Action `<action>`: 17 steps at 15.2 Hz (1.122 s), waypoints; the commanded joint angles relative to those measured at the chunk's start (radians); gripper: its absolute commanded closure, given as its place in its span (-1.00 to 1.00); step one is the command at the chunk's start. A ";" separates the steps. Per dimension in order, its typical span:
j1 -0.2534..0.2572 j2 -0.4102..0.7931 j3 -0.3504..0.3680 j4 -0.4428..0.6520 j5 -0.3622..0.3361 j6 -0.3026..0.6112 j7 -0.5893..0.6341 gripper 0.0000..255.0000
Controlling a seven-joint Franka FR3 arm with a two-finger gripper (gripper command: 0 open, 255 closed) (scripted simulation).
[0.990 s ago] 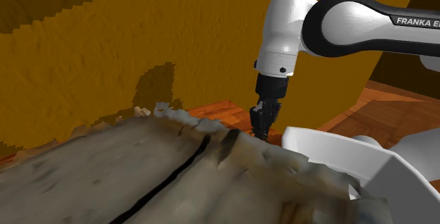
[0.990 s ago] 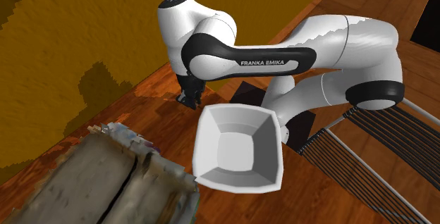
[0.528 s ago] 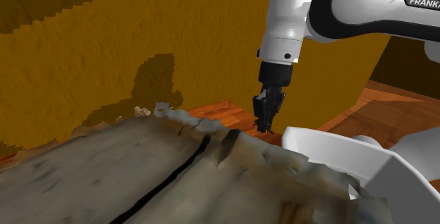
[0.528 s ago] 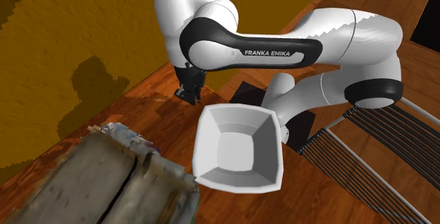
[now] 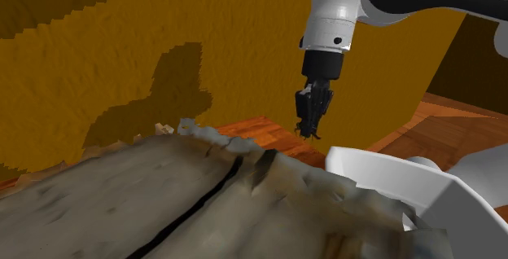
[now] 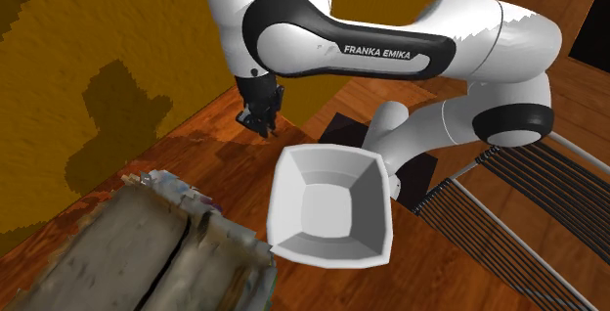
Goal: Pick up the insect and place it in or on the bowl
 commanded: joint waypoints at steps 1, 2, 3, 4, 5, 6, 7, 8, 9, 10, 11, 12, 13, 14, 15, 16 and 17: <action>-0.001 0.010 -0.003 0.036 -0.002 -0.026 0.008 1.00; -0.001 0.016 -0.004 0.054 -0.003 -0.037 0.011 1.00; -0.002 0.021 -0.005 0.072 -0.004 -0.049 0.014 1.00; -0.002 0.027 -0.007 0.090 -0.006 -0.061 0.017 1.00; -0.003 0.034 -0.008 0.108 -0.007 -0.073 0.020 1.00; -0.003 0.040 -0.009 0.126 -0.008 -0.085 0.024 1.00; -0.004 0.046 -0.010 0.145 -0.009 -0.097 0.027 1.00; -0.004 0.053 -0.011 0.164 -0.010 -0.108 0.030 1.00; -0.005 0.060 -0.012 0.183 -0.011 -0.120 0.034 1.00; -0.005 0.067 -0.013 0.202 -0.011 -0.132 0.037 1.00; -0.006 0.075 -0.014 0.222 -0.012 -0.144 0.041 1.00; -0.006 0.082 -0.015 0.242 -0.013 -0.156 0.045 1.00; -0.007 0.090 -0.016 0.262 -0.014 -0.169 0.048 1.00; -0.007 0.098 -0.016 0.283 -0.014 -0.181 0.052 1.00; -0.007 0.106 -0.017 0.303 -0.015 -0.193 0.056 1.00; -0.008 0.115 -0.018 0.325 -0.016 -0.205 0.060 1.00; -0.008 0.123 -0.018 0.346 -0.016 -0.218 0.064 1.00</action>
